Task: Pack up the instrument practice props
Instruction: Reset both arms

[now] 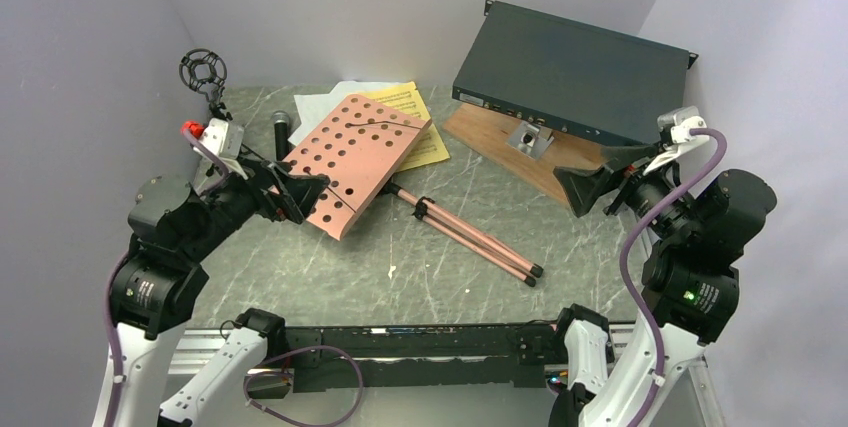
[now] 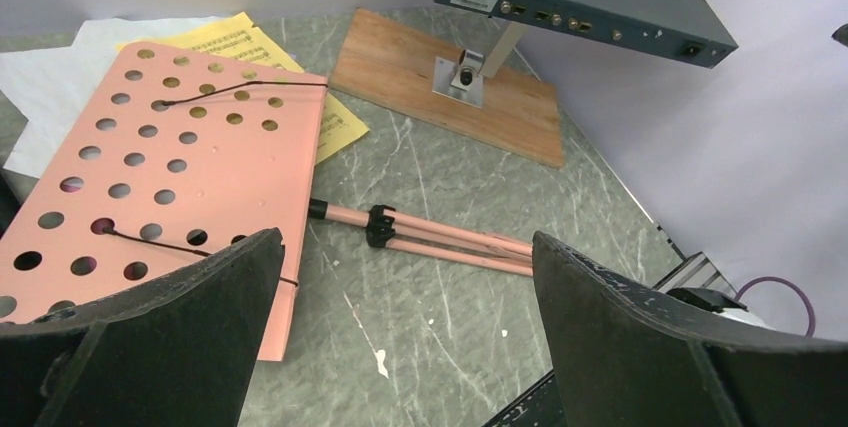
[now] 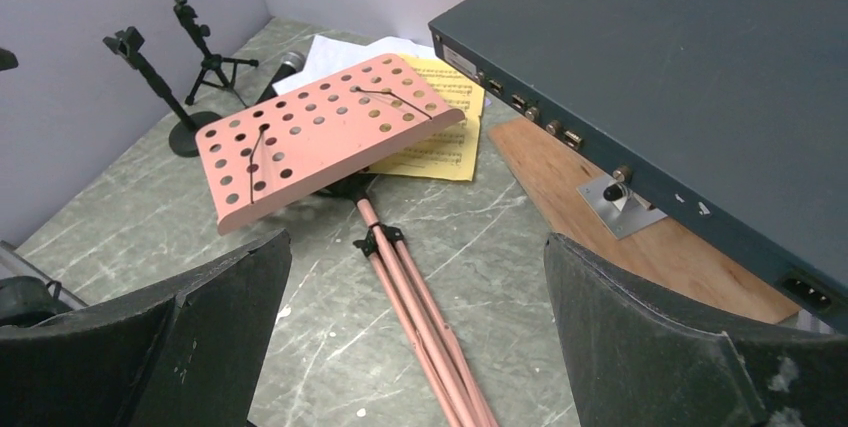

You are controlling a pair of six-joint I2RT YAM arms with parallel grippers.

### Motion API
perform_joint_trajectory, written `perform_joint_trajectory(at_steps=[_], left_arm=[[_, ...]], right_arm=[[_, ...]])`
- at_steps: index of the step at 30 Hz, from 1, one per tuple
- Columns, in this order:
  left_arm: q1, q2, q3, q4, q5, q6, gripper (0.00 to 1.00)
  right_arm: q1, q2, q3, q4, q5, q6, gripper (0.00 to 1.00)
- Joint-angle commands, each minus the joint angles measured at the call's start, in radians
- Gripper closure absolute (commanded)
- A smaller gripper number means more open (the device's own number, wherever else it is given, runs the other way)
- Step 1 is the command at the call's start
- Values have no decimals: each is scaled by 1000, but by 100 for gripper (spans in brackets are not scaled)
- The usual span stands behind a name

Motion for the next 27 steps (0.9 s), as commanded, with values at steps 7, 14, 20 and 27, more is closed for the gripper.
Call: perform_joint_trajectory(at_steps=[7, 14, 20, 27], left_arm=[[3, 10, 3, 24, 12, 106, 1], [3, 6, -13, 27, 12, 116, 1], [3, 0, -47, 59, 25, 114, 1], [3, -16, -103, 113, 56, 98, 1]], right_arm=[[-41, 15, 24, 58, -53, 32, 0], [-46, 10, -15, 84, -77, 45, 0], [-51, 0, -51, 105, -89, 65, 0], [-59, -11, -85, 129, -105, 87, 0]])
